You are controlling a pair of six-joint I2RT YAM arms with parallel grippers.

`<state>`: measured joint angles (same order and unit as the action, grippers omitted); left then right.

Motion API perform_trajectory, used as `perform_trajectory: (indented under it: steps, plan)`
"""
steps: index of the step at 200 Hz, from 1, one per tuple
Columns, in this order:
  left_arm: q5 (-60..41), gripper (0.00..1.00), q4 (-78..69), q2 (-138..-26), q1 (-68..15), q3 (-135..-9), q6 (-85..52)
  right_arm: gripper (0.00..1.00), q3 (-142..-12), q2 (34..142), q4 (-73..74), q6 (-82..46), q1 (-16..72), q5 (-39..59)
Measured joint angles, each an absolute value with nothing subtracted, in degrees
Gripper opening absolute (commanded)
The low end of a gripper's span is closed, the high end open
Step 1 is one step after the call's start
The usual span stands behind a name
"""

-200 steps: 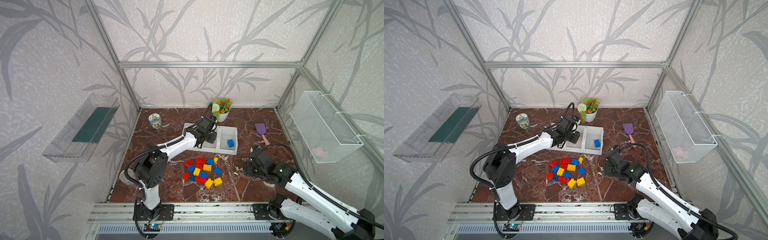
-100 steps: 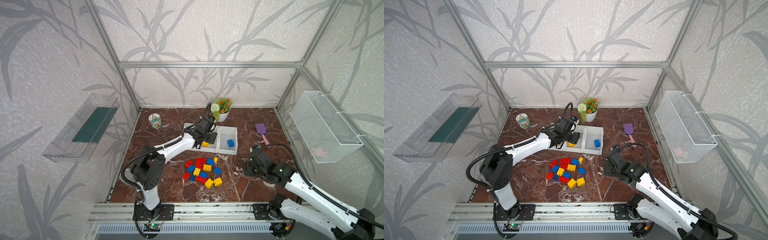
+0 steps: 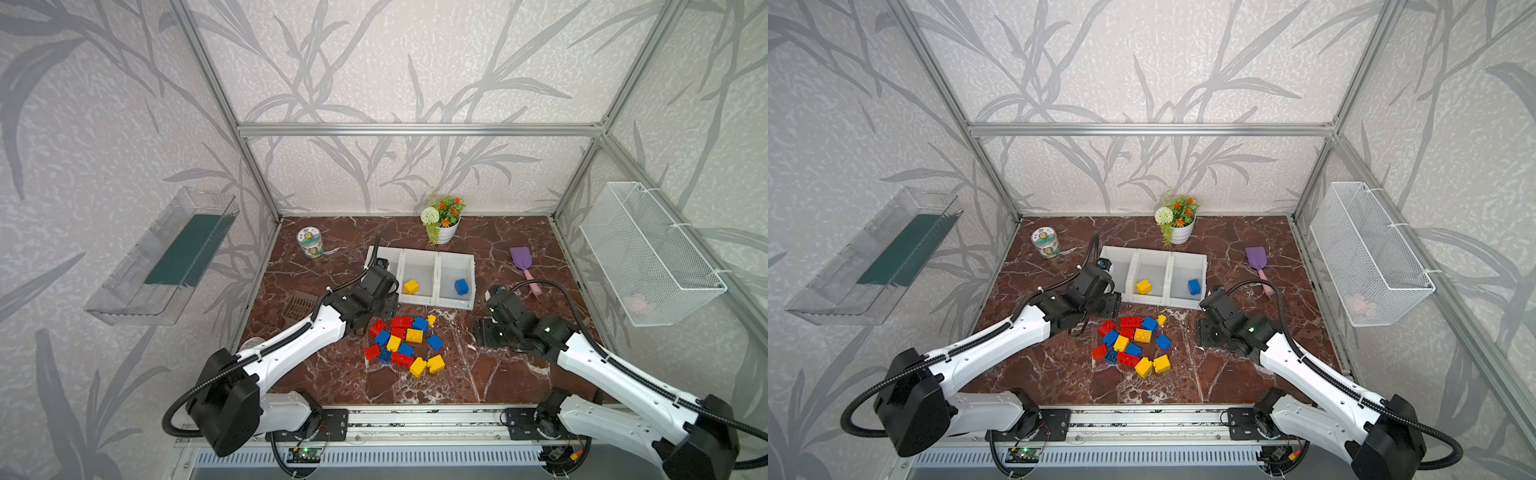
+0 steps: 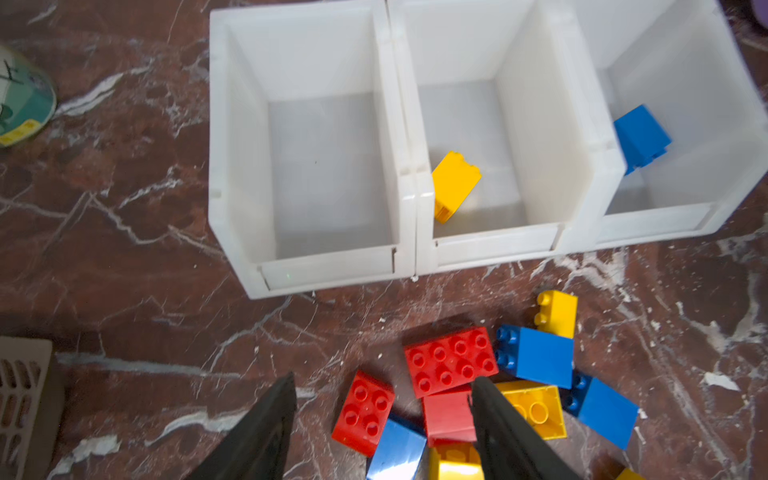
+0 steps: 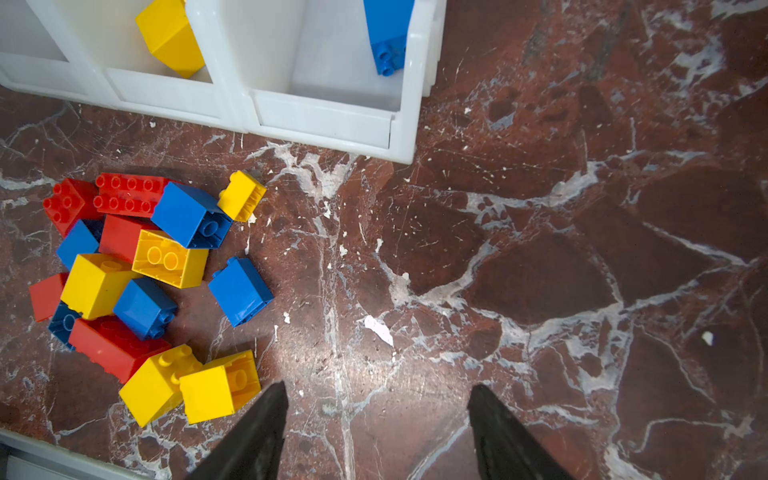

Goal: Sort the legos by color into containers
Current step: 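Return the left gripper to the pile and grasp a red brick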

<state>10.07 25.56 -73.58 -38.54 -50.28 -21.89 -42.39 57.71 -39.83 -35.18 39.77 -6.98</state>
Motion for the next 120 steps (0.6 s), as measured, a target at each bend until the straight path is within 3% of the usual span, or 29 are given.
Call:
perform_trajectory:
  steps: [56, 120]
  plan:
    - [5.61, 0.71, 24.86, -75.81, -38.57, -47.57, -22.04, 0.7, -42.37, 57.74, -37.41, -38.26, 42.85, -8.27]
    - [1.69, 0.82, 23.66, -82.19, -38.57, -47.92, -24.14, 0.7, -42.37, 60.01, -37.12, -40.12, 45.34, -9.21]
